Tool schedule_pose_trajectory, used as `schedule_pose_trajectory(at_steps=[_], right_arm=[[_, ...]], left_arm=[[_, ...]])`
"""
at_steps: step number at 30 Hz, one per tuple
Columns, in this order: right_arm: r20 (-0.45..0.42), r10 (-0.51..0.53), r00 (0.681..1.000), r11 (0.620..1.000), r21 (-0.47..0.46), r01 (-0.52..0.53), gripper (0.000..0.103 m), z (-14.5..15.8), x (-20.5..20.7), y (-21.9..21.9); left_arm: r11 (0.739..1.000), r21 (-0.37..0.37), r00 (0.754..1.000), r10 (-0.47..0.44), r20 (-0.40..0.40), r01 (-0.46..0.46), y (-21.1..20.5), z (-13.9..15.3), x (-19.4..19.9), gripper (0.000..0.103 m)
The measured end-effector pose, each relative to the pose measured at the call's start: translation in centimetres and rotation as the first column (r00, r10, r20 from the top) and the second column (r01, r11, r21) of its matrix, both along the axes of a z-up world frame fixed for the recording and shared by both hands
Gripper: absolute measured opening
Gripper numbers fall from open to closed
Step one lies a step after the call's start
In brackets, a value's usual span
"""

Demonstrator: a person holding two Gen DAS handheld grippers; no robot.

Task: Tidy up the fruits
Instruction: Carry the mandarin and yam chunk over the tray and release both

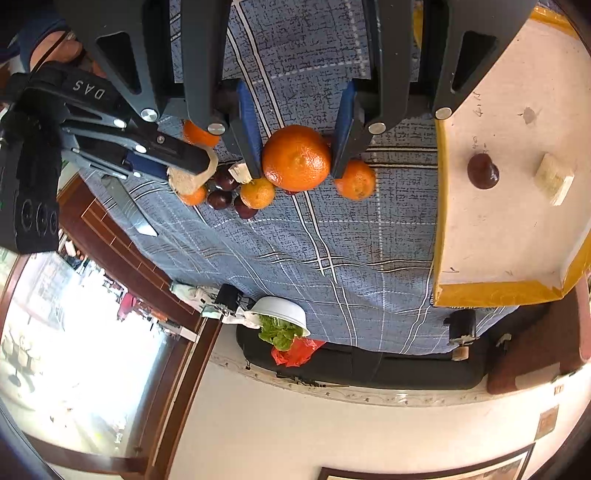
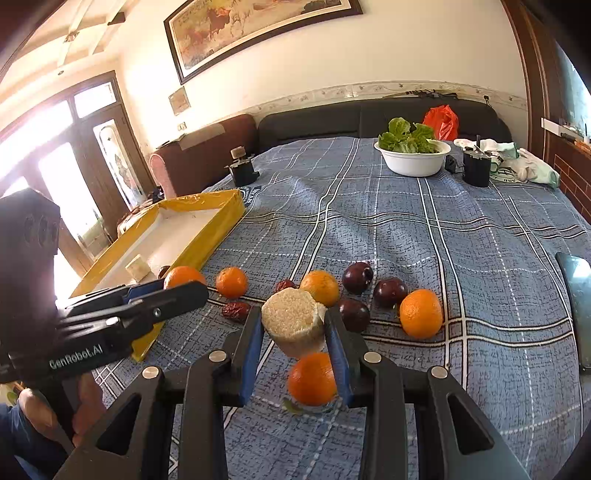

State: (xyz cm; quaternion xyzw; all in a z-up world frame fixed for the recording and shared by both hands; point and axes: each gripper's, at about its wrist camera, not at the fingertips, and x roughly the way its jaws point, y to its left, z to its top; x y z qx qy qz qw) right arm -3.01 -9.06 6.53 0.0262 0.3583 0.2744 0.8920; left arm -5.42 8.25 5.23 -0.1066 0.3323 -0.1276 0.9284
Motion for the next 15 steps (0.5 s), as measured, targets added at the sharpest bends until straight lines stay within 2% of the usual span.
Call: schedule_pose_trajectory(at_steps=[6,15], right_arm=[[-0.007,0.033,0.999,0.999,0.013,-0.033,0.037,0.9,-0.8,1.7],[-0.023,0.142,0.990,0.990,0.030,-0.141,0.038,1.6,-1.5,6.9]], left_arm=[[0.999,-0.028,0.999,0.047,0.025,-0.046,2.8,1.0,-1.2,0.035],[0.976,-0.046,0.976,0.214,0.036,-0.212,10.3,1.8,-3.2,0.035]])
